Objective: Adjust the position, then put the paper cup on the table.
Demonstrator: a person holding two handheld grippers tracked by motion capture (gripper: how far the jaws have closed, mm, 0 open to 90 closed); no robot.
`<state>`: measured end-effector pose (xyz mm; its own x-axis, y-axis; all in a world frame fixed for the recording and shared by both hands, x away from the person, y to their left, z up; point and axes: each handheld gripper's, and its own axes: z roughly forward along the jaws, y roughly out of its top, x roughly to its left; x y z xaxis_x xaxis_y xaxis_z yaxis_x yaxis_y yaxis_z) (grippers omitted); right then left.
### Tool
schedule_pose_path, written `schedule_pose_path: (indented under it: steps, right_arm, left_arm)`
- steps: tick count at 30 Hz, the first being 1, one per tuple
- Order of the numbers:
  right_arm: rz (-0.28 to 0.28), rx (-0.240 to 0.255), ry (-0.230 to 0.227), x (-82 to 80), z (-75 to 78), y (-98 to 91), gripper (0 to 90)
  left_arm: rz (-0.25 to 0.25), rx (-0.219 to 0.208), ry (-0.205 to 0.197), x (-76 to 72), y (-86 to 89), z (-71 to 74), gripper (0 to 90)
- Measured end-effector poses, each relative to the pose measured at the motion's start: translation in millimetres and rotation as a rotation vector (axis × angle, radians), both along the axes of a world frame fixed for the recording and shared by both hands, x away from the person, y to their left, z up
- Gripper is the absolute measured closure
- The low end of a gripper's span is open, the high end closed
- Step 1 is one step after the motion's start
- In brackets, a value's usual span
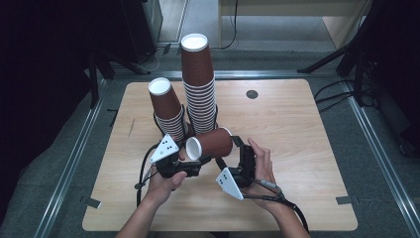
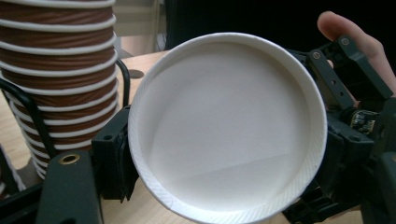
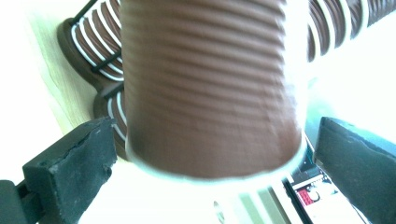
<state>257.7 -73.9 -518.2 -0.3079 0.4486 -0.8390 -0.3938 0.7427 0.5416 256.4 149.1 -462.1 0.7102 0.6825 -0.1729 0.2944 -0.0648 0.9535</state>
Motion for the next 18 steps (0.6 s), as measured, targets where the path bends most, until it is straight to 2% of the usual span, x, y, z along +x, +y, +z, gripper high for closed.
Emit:
schedule_pose_path:
  steps: [4,12,16,18]
  right_arm:
    - [-0.032,0.010,0.006,-0.1,-0.6,-10.0,0.0]
    - [-0.108,0.128,0.081,-2.4,-6.6,-29.0,0.0]
    - [-0.129,0.256,0.154,-4.0,-6.8,-33.7,0.0]
    - [-0.133,0.335,0.202,-4.5,-5.7,-33.9,0.0]
  left_arm:
    - [0.007,-0.006,-0.015,0.0,2.2,-0.1,22.2]
    - [0.036,-0.011,-0.036,1.4,3.5,-2.7,22.2]
    - [0.058,-0.018,-0.054,1.1,3.6,-3.5,22.0]
    - [0.071,-0.020,-0.058,1.5,4.6,-3.5,22.0]
